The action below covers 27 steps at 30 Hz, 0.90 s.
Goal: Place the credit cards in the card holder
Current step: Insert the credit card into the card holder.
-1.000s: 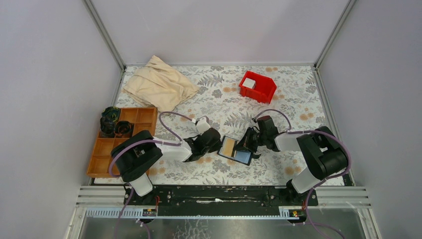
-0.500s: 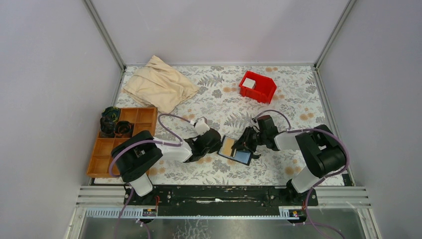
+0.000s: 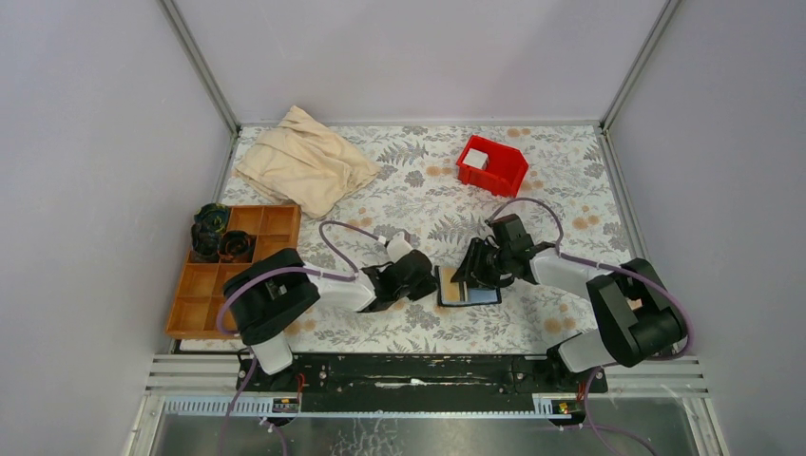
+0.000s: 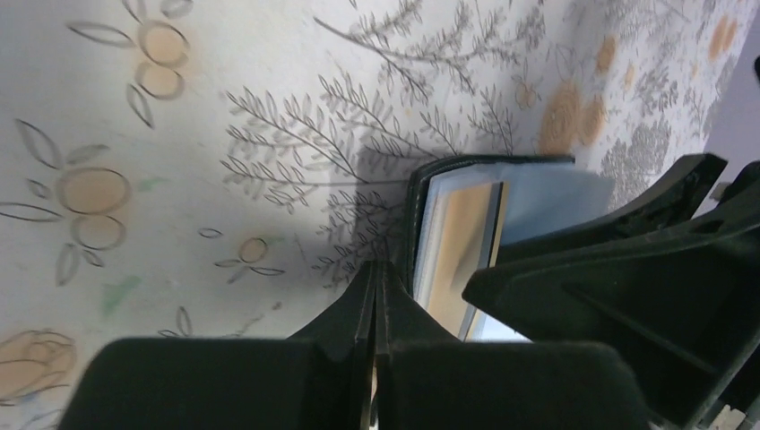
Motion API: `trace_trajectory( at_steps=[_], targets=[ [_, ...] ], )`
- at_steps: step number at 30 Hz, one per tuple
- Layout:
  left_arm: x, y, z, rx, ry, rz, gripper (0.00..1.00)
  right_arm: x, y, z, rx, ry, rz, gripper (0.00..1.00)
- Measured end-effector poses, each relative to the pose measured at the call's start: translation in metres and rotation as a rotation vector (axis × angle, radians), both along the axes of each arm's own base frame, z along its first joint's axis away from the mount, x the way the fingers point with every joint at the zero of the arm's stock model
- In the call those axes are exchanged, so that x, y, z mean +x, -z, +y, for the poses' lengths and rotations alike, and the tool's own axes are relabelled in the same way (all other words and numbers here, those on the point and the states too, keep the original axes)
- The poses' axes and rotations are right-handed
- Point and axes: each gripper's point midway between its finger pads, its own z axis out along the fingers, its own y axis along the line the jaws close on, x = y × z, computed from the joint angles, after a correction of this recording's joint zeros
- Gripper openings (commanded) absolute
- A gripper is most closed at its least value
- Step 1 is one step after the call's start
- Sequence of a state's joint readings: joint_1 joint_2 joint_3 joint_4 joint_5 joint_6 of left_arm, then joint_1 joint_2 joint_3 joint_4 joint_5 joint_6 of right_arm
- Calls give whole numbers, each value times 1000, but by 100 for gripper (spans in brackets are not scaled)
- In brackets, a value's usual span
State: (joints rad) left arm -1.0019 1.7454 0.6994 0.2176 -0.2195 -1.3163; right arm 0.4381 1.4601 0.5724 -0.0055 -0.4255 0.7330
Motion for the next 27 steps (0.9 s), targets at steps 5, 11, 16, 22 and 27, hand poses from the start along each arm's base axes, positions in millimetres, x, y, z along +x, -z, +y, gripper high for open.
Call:
trace_trajectory(
  at_steps=[5, 11, 16, 22, 27],
  targets=[
    [-10, -1, -13, -46, 37, 44, 0, -4, 0, -10, -65, -22, -13, 52],
    [-20, -1, -22, -84, 66, 79, 0, -11, 0, -26, -149, -46, -23, 55],
    [-23, -1, -25, -110, 72, 96, 0, -13, 0, -35, -197, -63, -40, 60],
    [-23, -1, -25, -114, 70, 97, 0, -16, -1, -40, -226, -85, -55, 65],
    [-23, -1, -25, -115, 70, 96, 0, -15, -3, -43, -246, -104, -62, 68]
  ],
)
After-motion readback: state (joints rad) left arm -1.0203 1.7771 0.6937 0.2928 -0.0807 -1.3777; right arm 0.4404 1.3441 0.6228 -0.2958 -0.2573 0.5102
